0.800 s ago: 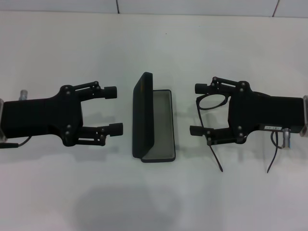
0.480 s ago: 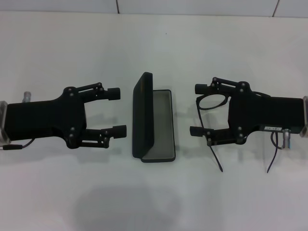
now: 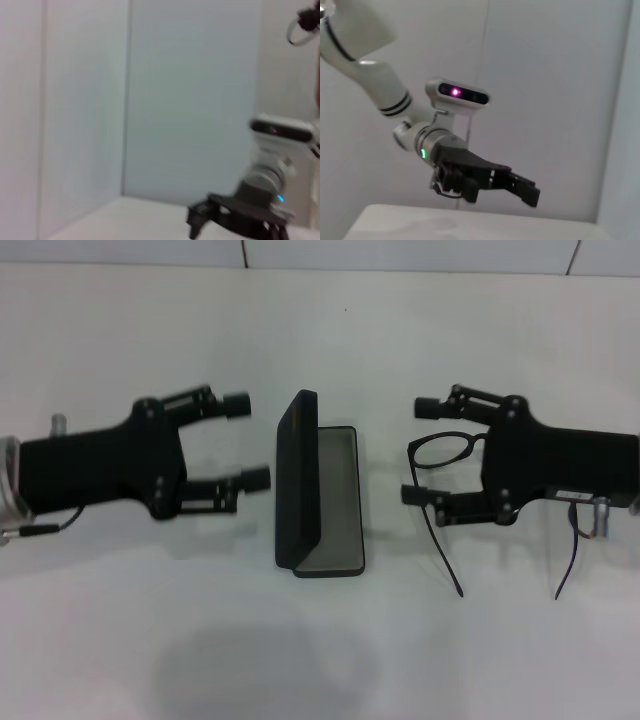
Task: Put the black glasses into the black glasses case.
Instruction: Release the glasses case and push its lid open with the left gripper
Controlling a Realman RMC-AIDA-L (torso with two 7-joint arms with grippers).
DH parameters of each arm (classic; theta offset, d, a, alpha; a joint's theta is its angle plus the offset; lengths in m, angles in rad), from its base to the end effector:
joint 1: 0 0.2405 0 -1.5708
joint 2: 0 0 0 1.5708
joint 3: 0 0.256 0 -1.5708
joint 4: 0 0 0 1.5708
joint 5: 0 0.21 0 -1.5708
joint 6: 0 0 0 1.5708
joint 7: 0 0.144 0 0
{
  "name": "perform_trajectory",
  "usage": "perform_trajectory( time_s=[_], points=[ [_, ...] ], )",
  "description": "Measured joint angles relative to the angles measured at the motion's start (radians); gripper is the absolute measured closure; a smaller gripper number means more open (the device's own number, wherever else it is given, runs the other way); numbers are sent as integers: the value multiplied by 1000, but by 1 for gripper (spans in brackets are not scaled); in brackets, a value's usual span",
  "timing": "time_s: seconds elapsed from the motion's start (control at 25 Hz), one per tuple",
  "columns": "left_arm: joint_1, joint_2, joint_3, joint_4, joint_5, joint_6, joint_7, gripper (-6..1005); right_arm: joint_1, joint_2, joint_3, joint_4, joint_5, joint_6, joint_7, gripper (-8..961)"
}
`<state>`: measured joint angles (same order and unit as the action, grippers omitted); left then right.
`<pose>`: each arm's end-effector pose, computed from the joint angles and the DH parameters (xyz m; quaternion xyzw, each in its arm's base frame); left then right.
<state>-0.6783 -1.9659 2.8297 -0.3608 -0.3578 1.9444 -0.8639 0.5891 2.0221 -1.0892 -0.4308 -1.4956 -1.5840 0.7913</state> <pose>-0.2684 0.2981 0.0271 -0.9247 -0.0854 -0.3559 0.1050 0.2152 0.3269 -0.0258 -0.9340 -0.0520 0.3302 0.1262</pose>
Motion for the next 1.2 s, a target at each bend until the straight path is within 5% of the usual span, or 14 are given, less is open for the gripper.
perform_trajectory(
  time_s=[0.24,0.44,0.92,1.2],
  points=[
    [-37,-3,1,-26,-116,-76,-244,109,-45,-5,19,-20,48,20,-35,80],
    [-138,-31,17,-121,5,-278,-557,109,-75,-4,89,-21,49,59,-50,79],
    [-294,-116,16,-371,181,-156,-891,109,-104,-8,205,-22,50,80,-52,79],
    [-306,-123,16,-385,228,-174,-960,110,-95,-8,200,-23,48,99,-52,79]
  ],
)
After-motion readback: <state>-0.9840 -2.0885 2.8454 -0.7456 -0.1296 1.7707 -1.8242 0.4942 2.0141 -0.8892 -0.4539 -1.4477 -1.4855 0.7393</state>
